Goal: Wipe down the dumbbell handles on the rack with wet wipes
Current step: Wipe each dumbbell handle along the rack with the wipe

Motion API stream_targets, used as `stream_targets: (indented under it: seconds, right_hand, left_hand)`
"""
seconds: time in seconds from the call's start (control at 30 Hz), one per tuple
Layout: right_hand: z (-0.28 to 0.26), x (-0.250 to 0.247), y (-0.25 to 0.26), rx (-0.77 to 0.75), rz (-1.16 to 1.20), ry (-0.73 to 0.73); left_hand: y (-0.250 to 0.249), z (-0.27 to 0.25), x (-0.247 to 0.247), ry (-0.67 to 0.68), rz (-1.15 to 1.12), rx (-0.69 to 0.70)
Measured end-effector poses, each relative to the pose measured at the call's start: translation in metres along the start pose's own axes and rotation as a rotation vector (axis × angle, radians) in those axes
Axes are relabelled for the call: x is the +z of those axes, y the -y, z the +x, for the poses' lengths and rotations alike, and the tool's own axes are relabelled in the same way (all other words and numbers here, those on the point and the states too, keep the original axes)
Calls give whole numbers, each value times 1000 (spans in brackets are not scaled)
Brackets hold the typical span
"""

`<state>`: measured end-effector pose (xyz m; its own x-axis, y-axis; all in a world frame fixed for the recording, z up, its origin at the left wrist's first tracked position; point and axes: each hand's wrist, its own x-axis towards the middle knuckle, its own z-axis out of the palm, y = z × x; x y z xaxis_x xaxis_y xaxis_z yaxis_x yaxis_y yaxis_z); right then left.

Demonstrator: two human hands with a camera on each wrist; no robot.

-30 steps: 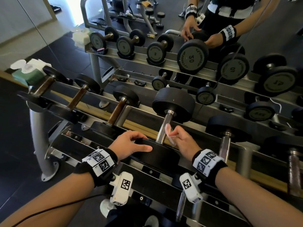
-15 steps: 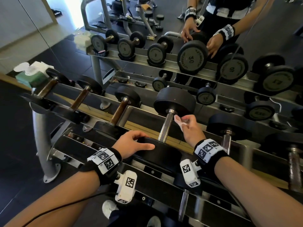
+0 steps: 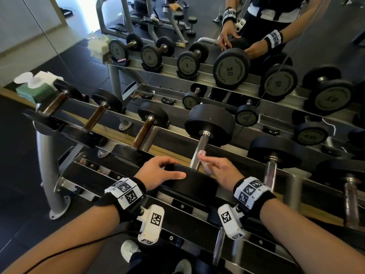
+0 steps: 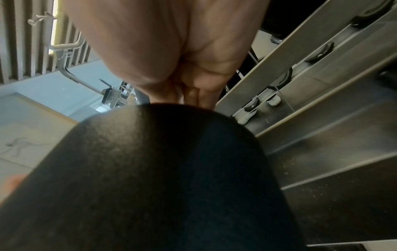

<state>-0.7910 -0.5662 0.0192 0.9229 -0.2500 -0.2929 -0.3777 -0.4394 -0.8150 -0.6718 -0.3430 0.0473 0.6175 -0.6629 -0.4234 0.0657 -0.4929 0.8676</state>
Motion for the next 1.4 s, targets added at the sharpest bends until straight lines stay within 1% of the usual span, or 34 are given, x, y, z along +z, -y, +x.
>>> stream_targets:
  seconds: [0.07, 0.1, 0.17, 0.2, 0.27, 0.4, 0.47, 0.5, 0.6, 0.63, 0.67, 0.7, 0.73, 0.77, 0.8, 0.83, 0.87, 0.93, 0.97, 1.03, 1.1, 1.2, 1.23, 1.27, 1.3, 1.33, 1.37, 1.4]
  right_hand:
    - [-6, -5, 0, 1, 38, 75]
    - [-6, -9, 3, 15, 131, 68]
    - [-1, -18, 5, 35, 331, -55]
    - [5, -22, 4, 46, 363, -127]
    - [18, -24, 4, 68, 308, -197]
    - [27, -8, 8, 49, 174, -200]
    - [17, -1, 7, 31, 111, -159]
    - [10, 2, 4, 29, 91, -107]
    - [-10, 2, 1, 39, -12, 115]
    - [-9, -3, 3, 50, -18, 154]
    - [-7, -9, 7, 48, 35, 168]
    - [-3, -15, 12, 50, 168, 152]
    - [3, -21, 16, 64, 339, 89]
    - [11, -27, 17, 85, 454, -8]
    - [18, -31, 18, 96, 461, -108]
    - [24, -31, 19, 92, 383, -176]
    - [29, -28, 18, 77, 277, -193]
    - [35, -19, 18, 45, 84, -178]
    - [35, -15, 17, 24, 39, -178]
    - [28, -11, 16, 25, 79, -162]
    - [16, -5, 9, 51, 102, -93]
    - [-4, -4, 3, 29, -119, 99]
    - [-7, -7, 5, 34, -160, 162]
    - [-6, -10, 7, 42, -163, 194]
    - [-3, -15, 11, 39, -127, 201]
    - [0, -20, 18, 55, -15, 173]
    - [5, -24, 23, 71, 158, 105]
    - [11, -27, 27, 87, 298, -1]
  left_hand:
    - [0, 1, 0, 4, 11, -3]
    - [1, 1, 0, 7, 17, -4]
    - [1, 2, -1, 12, 22, -4]
    - [1, 2, -1, 15, 25, -3]
    - [0, 1, -1, 18, 34, -3]
    - [1, 1, -2, 21, 30, -6]
    - [1, 1, -2, 17, 35, -12]
    - [0, 2, -2, 19, 35, -14]
    - [-1, 3, -2, 44, 41, -8]
    - [-2, 3, -2, 52, 45, -7]
    - [-2, 3, -2, 57, 46, -7]
    - [-3, 2, -2, 58, 42, -9]
    - [-3, 2, -2, 57, 37, -12]
    - [-3, 1, -2, 58, 32, -16]
    - [-3, 1, -2, 58, 29, -18]
    - [-3, 1, -2, 58, 26, -20]
    - [-3, 1, -2, 56, 25, -22]
    - [-2, 2, -2, 53, 24, -24]
    - [-2, 2, -2, 49, 27, -25]
    - [-1, 3, -2, 43, 40, -27]
    - [0, 3, -3, 45, 49, -23]
    - [-1, 3, -3, 54, 57, -16]
    - [-2, 3, -3, 58, 59, -19]
    - [-2, 3, -2, 57, 60, -19]
    - [-3, 3, -2, 51, 58, -20]
    - [-3, 3, -2, 42, 53, -20]
    - [-3, 3, -2, 37, 48, -22]
    - [-3, 3, -2, 38, 48, -27]
